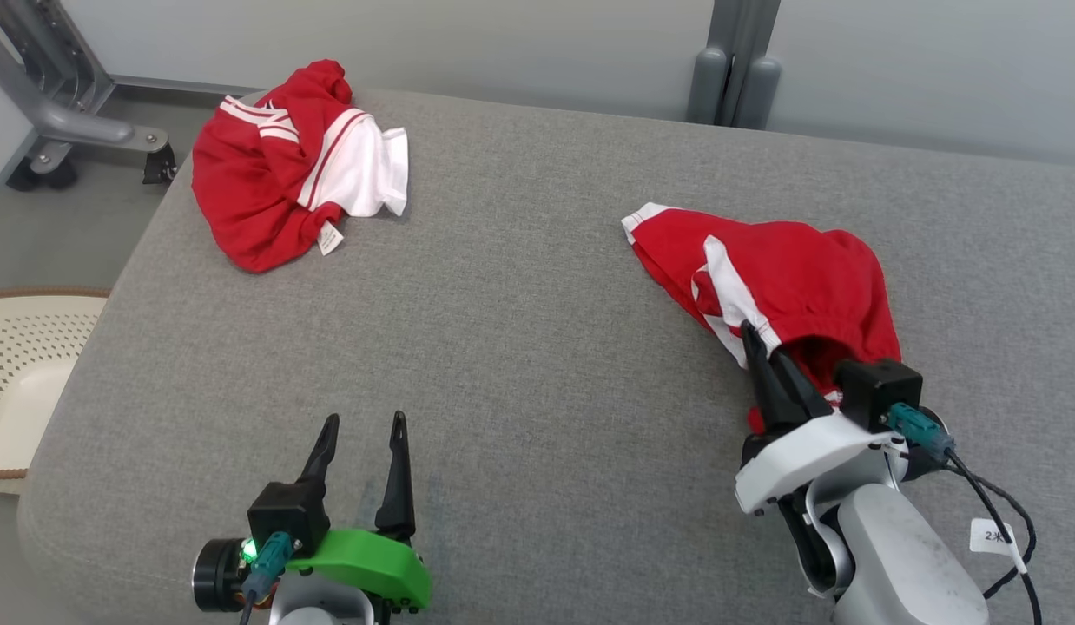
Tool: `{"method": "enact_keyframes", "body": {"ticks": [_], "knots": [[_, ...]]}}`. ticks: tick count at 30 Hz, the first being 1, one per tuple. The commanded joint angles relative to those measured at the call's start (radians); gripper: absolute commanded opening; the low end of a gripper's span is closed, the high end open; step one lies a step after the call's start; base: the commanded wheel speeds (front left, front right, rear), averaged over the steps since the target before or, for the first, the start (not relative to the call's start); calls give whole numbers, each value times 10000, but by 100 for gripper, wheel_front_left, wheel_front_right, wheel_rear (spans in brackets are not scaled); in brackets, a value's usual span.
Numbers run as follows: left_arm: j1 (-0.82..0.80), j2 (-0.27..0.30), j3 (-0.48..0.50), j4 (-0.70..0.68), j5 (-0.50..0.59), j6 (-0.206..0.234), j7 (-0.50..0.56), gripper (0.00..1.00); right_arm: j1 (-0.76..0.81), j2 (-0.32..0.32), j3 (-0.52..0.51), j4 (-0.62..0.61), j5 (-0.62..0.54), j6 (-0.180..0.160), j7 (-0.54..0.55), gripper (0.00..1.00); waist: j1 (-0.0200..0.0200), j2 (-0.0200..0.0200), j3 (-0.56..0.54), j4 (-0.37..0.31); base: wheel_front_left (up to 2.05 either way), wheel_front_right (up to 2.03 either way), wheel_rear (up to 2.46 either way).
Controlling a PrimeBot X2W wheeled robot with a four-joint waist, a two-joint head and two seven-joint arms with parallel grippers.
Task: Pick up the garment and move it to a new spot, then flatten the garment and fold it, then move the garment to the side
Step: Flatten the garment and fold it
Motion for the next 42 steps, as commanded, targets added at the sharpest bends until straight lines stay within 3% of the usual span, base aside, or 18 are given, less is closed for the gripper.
{"method": "enact_keyframes", "body": {"ticks": [1,11,16,23,30,41,42], "knots": [[130,20,58,-17,68,40,5,100,344,-36,141,-265,204,4,-31,0,0,0,-170,-206,0,0,0],[351,22,79,-44,180,-33,5,100,1453,-38,1054,-2692,1691,4,-16,0,0,0,-576,-1192,0,0,0],[422,23,90,-16,191,-39,5,100,2185,-101,405,-2886,1677,3,482,0,0,0,-651,-1512,0,0,0],[258,23,100,9,248,-93,5,100,2576,-422,-1201,-1931,1333,4,904,0,0,0,-498,-1646,0,0,0],[44,23,159,8,325,-120,5,100,2017,-712,-2322,-517,1240,3,640,0,0,0,-244,-1556,0,0,0],[-68,23,201,-94,307,-63,5,100,1026,-1204,-3154,1442,581,3,133,0,0,0,-40,-1573,0,0,0],[-67,24,218,-97,307,-52,5,100,990,-1222,-3191,1559,498,4,107,11,0,0,-44,-1596,0,0,0]]}}
